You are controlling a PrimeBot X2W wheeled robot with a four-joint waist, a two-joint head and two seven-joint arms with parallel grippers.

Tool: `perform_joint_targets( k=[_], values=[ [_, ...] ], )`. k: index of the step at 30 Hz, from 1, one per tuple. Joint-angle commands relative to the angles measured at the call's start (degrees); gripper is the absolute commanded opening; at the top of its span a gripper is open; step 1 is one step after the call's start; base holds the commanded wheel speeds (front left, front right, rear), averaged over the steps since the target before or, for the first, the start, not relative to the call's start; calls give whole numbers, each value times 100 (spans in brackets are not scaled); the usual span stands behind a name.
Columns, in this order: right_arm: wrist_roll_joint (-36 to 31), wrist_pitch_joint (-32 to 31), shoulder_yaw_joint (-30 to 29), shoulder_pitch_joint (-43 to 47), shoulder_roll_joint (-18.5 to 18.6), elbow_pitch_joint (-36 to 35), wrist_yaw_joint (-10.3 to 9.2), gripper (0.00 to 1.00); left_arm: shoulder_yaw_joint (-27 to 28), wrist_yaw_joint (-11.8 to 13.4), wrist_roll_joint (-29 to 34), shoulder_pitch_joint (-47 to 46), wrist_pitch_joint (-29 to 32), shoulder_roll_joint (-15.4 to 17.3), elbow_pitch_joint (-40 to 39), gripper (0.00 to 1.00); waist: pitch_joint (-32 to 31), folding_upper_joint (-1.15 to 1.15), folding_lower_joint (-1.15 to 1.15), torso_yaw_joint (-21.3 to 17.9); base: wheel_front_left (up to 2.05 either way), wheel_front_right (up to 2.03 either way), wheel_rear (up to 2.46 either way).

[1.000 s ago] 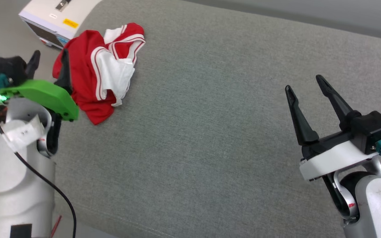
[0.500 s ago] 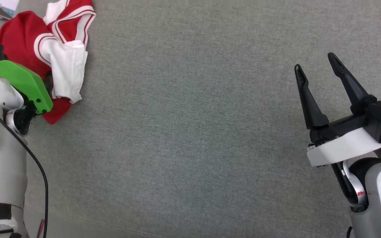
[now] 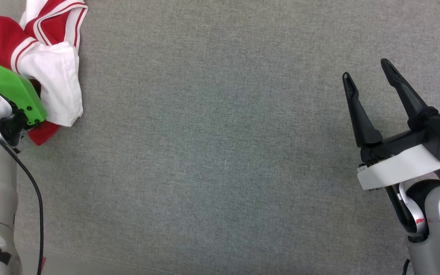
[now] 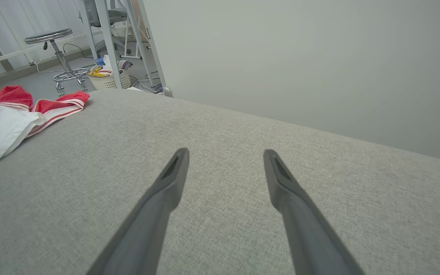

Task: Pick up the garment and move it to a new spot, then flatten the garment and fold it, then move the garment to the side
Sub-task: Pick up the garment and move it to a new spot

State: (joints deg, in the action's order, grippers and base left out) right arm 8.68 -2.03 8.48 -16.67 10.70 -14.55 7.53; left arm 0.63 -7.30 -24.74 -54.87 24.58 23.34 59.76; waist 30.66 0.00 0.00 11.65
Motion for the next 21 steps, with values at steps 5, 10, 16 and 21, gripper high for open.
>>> perform_joint_targets(
  k=[5,10,16,21],
  values=[
    [39,50,-11,13,-30,117,-4,100,-201,-18,46,73,-678,-107,138,0,-488,0,0,92,0,0,0],
    [94,161,-42,192,-178,291,-4,100,-365,-7,272,34,-1432,41,69,0,-1029,0,0,123,0,0,0],
    [134,294,-152,466,-355,489,-4,100,-494,5,453,-20,-2167,228,-57,0,-1642,0,0,47,0,0,0],
    [145,366,-344,730,-503,594,-4,100,-595,64,554,-28,-2616,226,-267,0,-2033,0,0,-79,0,0,0]
  ],
)
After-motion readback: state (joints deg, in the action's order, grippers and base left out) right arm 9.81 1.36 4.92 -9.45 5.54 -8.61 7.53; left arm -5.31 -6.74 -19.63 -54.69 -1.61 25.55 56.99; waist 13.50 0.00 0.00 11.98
